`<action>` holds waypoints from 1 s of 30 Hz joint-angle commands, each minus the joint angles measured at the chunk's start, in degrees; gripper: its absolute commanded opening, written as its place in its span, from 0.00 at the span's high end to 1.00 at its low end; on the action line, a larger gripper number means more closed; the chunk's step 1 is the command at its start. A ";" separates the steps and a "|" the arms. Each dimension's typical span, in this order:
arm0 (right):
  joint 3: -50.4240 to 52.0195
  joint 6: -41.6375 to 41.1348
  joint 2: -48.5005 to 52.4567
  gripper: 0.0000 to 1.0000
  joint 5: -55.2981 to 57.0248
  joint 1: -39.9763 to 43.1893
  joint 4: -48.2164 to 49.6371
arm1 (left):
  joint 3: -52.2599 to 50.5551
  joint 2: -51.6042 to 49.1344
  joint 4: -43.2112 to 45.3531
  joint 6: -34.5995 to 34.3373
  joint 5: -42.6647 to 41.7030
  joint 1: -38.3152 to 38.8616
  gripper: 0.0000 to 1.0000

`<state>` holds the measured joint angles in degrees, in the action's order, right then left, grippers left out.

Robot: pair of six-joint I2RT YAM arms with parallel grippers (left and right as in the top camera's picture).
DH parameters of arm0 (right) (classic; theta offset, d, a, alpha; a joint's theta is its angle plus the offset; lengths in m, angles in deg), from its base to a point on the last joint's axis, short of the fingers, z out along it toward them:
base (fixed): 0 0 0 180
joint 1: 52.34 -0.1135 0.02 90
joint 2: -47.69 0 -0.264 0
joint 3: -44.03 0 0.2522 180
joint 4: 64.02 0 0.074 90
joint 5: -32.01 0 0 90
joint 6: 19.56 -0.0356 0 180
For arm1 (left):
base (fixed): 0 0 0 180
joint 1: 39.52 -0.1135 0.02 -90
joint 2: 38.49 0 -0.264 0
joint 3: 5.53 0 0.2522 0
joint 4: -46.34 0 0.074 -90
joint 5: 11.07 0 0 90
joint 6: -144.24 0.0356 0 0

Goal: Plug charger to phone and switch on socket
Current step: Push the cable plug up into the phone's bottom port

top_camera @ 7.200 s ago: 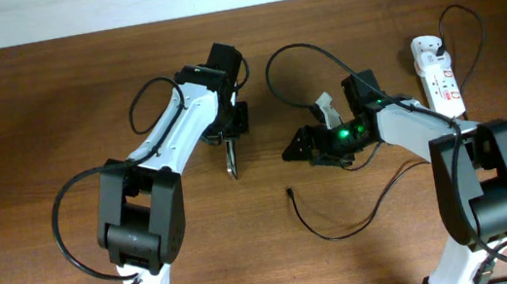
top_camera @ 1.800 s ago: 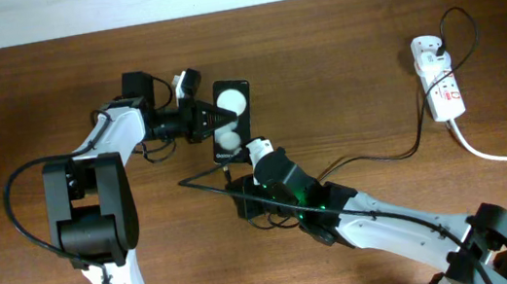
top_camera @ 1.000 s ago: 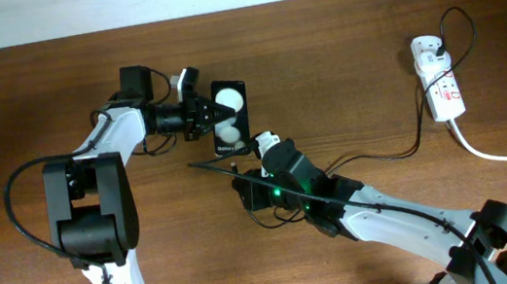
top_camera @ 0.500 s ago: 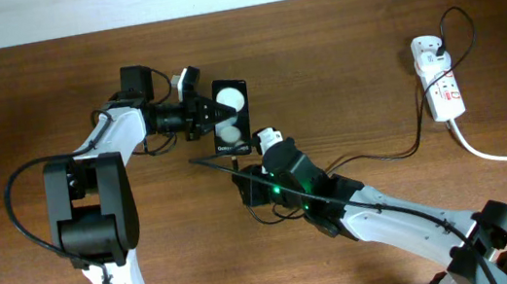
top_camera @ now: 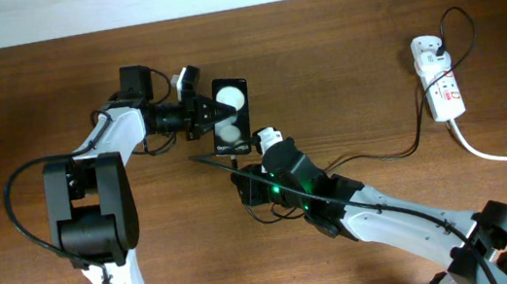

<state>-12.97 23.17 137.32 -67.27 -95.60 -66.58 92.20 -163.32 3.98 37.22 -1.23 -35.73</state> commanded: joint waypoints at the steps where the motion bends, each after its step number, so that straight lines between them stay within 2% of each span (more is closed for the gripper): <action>1: 0.11 -3.30 -1.14 0.96 2.89 0.28 0.35 | 0.09 1.75 0.07 -0.81 -3.69 0.20 1.00; 8: 0.11 -7.72 -1.14 0.96 5.14 0.28 0.61 | 0.09 1.75 0.09 -1.01 -3.67 0.20 1.00; 22: 0.11 -7.87 -1.14 0.96 7.89 0.37 3.26 | 0.09 1.75 0.94 -0.87 -3.43 0.20 1.00; 28: 0.07 -7.65 -1.14 0.96 7.19 2.21 3.65 | 0.09 1.75 0.96 7.39 -3.41 0.20 1.00; 30: 0.07 -7.65 -1.14 0.96 7.23 2.21 3.63 | 0.09 1.75 0.92 7.78 -3.43 0.20 1.00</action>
<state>-12.56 15.39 137.32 -65.37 -95.69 -64.40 92.22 -163.32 5.55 41.18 -1.23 -35.78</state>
